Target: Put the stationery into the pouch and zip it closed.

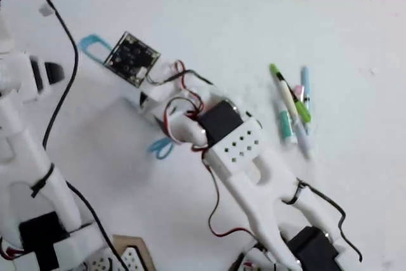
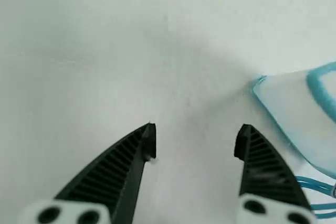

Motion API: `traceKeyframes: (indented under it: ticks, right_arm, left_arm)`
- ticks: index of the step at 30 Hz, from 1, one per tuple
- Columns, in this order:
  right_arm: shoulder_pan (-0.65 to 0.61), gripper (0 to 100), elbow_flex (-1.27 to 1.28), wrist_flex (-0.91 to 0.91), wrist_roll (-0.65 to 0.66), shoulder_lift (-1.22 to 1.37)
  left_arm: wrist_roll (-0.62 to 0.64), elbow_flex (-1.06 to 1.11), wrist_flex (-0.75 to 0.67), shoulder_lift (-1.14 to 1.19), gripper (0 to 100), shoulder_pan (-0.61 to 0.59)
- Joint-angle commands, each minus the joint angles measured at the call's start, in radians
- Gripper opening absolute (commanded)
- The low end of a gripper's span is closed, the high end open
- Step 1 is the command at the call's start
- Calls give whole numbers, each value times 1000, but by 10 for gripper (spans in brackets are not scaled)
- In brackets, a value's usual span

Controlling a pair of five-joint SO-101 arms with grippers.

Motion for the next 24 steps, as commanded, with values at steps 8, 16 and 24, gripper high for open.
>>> traceKeyframes:
  ticks: [8,16,24]
  right_arm:
    - [33,23,117,-53,68,-30]
    - [33,23,137,-93,66,-28]
    - [33,23,135,-99,66,-28]
  left_arm:
    - [14,-259,9,5,271,236]
    - [-25,-234,9,55,271,261]
    - [-58,-384,8,374,271,207]
